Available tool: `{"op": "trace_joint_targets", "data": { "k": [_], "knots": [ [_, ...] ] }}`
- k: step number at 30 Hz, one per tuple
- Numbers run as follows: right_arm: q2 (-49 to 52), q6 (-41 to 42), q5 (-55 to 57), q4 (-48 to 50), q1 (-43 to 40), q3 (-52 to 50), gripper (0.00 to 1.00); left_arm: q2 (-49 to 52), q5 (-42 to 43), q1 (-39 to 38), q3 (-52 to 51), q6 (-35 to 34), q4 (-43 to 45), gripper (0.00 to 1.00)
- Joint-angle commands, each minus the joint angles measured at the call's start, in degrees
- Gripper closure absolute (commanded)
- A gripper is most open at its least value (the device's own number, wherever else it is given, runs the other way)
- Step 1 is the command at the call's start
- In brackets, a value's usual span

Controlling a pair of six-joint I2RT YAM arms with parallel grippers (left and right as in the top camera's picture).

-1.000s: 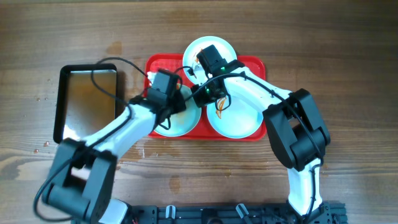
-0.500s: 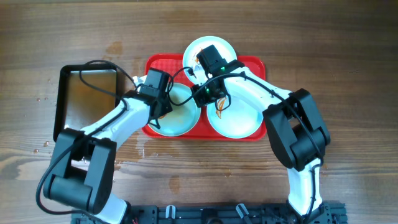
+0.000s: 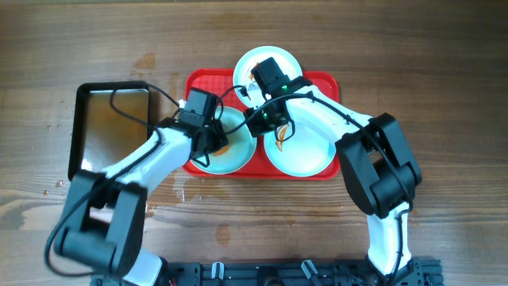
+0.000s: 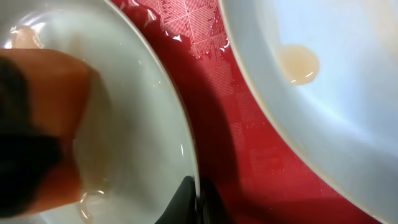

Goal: Clean dirty plates on tray and stack at the side

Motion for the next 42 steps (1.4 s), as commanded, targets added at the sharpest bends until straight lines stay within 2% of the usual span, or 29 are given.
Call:
{"op": "trace_joint_targets", "data": {
  "k": [1,6,11,15,17,22,27,33,38,42],
  "knots": [
    [1.22,-2.05,-1.66,-0.37,0.31,-0.61,0.96,3.10,-3.19,0.31,-0.74,-0.33,-2.01,0.96],
    [1.22,-2.01,-1.66,-0.33,0.31,-0.61,0.96,2.54,-20.57,0.31,-0.72,-0.35,-8.24,0.96],
    [1.22,-1.14,-1.66,-0.11,0.31,-0.61,0.96,-0.83,-25.62,0.31,1.44,-0.09,-9.62,0.96],
    [1.22,-1.05,-1.66,-0.11,0.31,-0.61,0.96,-6.29,-24.87,0.28,2.82,-0.13,-9.94,0.96],
    [1.22,-1.05,-1.66,-0.07,0.31,-0.61,0.96,-7.89,-21.07,0.28,2.82,-0.13,-9.94,0.96],
    [1.22,-1.03,-1.66,0.35,0.31,-0.61,0.96,-6.25,-8.39,0.28,2.25,-0.13,-8.28,0.96],
    [1.22,-1.05,-1.66,0.31,0.31,-0.61,0.96,-1.11,-2.43,0.02,1.27,-0.15,-3.91,0.96],
    [1.22,-1.03,-1.66,0.28,0.31,-0.61,0.96,2.34,-3.54,0.04,1.14,-0.11,-4.81,0.96],
    [1.22,-1.03,-1.66,-0.24,0.31,-0.61,0.96,1.99,-15.89,0.04,0.24,-0.13,-7.43,0.96],
    [1.22,-1.03,-1.66,-0.26,0.31,-0.61,0.96,-1.09,-20.09,0.09,1.38,-0.13,-9.44,0.96]
  ]
}}
